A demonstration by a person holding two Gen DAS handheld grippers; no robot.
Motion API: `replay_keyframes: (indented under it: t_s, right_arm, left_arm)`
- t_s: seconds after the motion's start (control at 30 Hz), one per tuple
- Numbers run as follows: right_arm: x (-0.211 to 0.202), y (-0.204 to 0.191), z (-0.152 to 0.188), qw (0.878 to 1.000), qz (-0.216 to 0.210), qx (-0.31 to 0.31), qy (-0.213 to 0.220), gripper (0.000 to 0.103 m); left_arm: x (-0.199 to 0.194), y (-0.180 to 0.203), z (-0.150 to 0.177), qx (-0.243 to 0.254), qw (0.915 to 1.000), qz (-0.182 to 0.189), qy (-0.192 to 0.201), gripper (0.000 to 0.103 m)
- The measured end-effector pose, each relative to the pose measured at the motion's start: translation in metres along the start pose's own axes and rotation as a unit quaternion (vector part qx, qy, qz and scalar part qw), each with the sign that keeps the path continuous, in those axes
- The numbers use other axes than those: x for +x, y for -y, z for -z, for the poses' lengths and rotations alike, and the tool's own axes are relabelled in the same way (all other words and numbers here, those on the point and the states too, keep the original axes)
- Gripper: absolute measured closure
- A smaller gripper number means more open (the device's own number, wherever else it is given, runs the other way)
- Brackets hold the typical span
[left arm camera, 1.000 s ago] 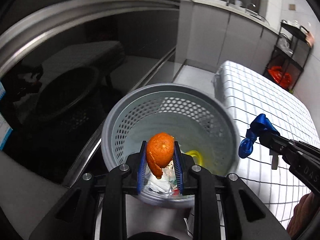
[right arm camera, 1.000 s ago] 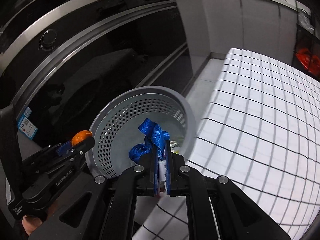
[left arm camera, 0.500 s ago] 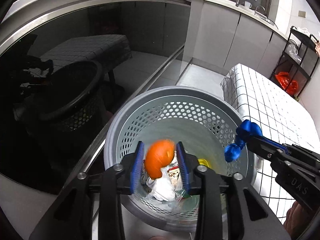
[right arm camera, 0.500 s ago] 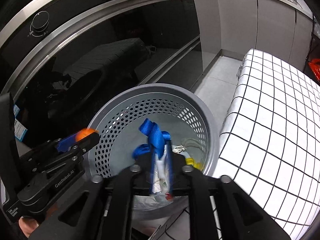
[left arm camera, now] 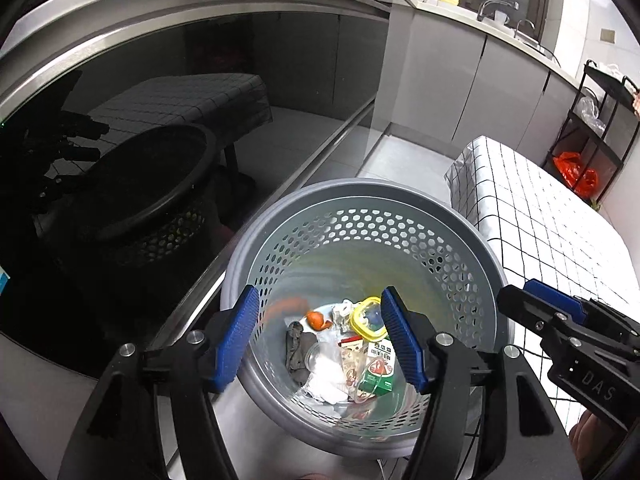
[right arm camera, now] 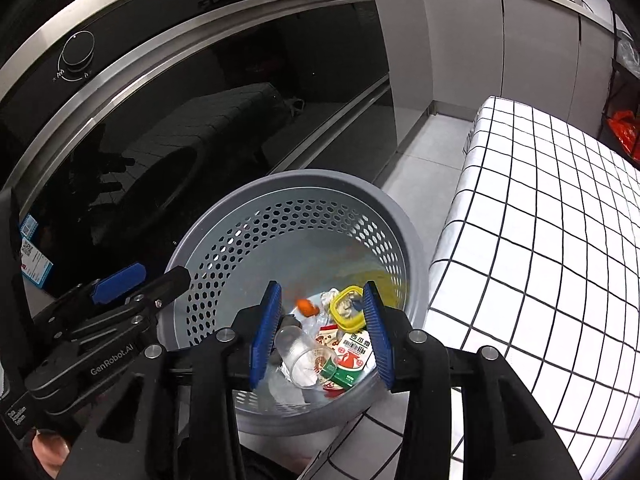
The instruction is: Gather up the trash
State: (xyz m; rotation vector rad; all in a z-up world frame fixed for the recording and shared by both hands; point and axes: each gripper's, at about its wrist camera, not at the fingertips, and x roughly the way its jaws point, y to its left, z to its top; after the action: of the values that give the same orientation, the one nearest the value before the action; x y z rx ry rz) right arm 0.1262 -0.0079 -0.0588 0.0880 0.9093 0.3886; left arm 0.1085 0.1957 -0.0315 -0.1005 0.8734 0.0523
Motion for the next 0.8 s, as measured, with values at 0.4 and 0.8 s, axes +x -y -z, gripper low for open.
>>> replay_keyframes:
  t_s: [0.4,0.8]
  right_arm:
    - [-0.017,-0.003,0.006,1.000,0.020,0.000,0.015,0.054]
    - [-0.031,0.000,0.012,0.999,0.027,0.010,0.035,0.034]
  left_arm:
    - [-0.016,0.004,0.001,0.004,0.9999,0.000,0.011,0.034]
    - [-0.036,0.005,0.003,0.006,0.9997,-0.008,0.024,0.016]
